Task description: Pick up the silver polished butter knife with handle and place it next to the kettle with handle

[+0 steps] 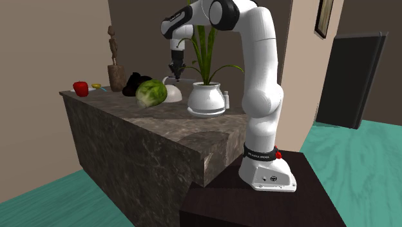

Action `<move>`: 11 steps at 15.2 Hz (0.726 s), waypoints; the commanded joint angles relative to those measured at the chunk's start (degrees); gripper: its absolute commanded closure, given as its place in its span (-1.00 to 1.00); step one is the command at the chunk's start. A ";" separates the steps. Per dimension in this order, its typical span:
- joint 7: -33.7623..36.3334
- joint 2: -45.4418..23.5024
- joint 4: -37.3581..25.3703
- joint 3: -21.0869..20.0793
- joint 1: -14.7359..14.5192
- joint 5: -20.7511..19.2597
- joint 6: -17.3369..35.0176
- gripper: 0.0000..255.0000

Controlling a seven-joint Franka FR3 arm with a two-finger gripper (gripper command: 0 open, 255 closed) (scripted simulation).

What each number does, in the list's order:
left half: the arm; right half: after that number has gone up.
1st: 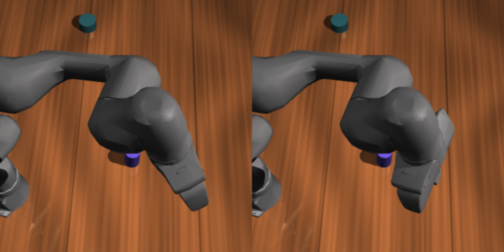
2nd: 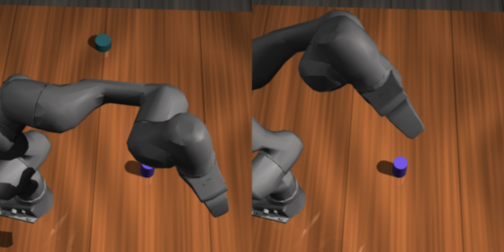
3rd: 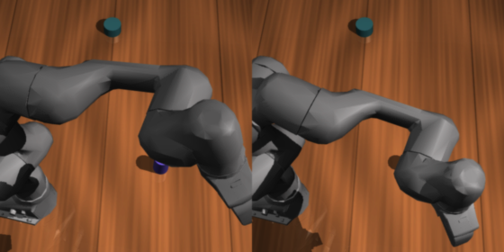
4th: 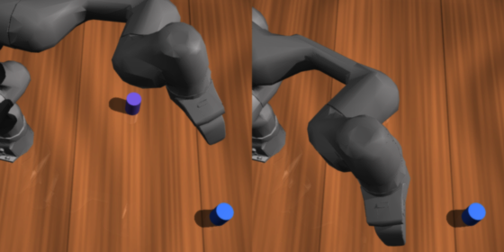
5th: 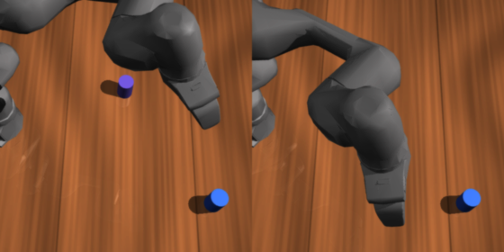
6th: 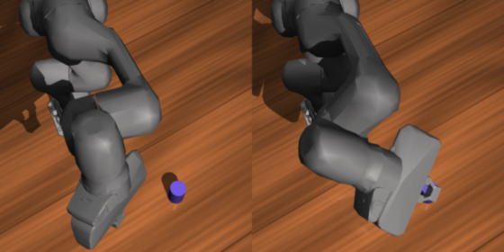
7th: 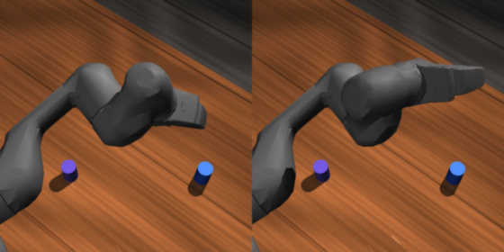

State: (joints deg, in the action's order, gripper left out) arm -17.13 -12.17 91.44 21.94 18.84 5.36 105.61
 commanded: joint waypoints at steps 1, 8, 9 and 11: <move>-0.05 0.09 1.61 -0.02 -0.06 -0.01 1.52 1.00; -0.37 -0.53 6.21 -0.17 -0.14 0.37 6.69 1.00; -0.43 -0.68 6.80 -0.20 -0.14 0.45 7.42 1.00; -0.56 -1.00 7.94 -0.25 -0.14 0.62 8.85 1.00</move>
State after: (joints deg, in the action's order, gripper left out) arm -17.73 -13.01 98.82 21.74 18.76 5.92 113.78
